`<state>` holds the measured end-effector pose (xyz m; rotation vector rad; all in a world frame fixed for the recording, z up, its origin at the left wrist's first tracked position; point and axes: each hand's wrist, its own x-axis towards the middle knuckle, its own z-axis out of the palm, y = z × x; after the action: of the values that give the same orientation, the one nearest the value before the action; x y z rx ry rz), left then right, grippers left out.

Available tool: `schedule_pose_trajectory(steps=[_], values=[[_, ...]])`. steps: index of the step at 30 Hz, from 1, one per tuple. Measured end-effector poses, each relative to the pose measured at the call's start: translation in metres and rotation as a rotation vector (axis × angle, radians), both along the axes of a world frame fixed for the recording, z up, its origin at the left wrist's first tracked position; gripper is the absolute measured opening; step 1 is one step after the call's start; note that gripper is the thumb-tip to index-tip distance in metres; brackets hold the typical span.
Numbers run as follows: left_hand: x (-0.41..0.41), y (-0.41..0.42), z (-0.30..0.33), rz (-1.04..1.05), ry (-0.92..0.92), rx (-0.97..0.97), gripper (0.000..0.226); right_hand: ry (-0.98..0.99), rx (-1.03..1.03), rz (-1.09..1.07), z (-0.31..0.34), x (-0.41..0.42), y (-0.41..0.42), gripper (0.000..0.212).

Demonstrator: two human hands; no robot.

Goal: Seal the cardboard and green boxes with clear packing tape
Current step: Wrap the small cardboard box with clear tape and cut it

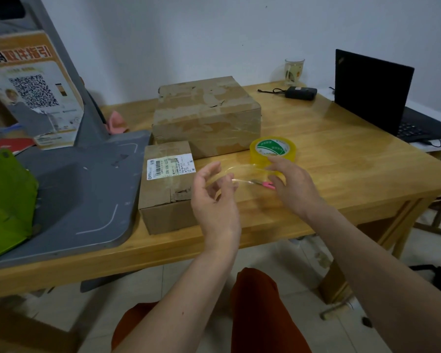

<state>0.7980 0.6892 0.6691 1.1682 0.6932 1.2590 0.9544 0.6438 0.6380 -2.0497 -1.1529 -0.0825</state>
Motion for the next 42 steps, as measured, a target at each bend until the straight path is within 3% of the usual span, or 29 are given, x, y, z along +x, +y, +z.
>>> schedule_pose_trajectory(steps=[2,4,6,7,10,13,24,30,35,42], values=[[-0.003,0.001,0.001,-0.010,-0.014,-0.002,0.028,0.257,0.202,-0.033,0.015,-0.012,-0.003,0.028],[-0.006,0.002,0.002,-0.011,-0.022,-0.007,0.028,0.628,0.334,-0.036,0.033,-0.024,-0.001,0.054],[-0.009,0.004,0.004,0.001,-0.024,0.000,0.027,0.864,0.319,0.013,0.046,-0.033,0.000,0.064],[-0.010,0.005,0.005,0.010,-0.025,0.010,0.027,0.900,0.293,0.053,0.048,-0.037,0.000,0.058],[-0.016,0.008,0.007,0.037,-0.016,0.044,0.028,0.834,0.321,0.151,0.052,-0.052,-0.001,0.025],[-0.025,0.010,0.010,0.027,-0.013,0.070,0.032,0.805,0.421,0.150,0.056,-0.065,0.001,0.014],[-0.067,0.029,0.018,0.051,-0.076,0.131,0.041,0.800,0.524,0.075,0.068,-0.106,0.019,0.013],[-0.091,0.053,0.023,0.107,0.022,0.029,0.030,0.643,0.480,0.040,0.072,-0.115,0.034,0.017],[-0.100,0.059,0.029,0.176,0.044,0.003,0.012,0.669,0.437,0.087,0.065,-0.125,0.046,0.011],[-0.099,0.071,0.026,0.199,0.055,-0.005,0.023,0.689,0.414,0.079,0.062,-0.128,0.049,0.011]])
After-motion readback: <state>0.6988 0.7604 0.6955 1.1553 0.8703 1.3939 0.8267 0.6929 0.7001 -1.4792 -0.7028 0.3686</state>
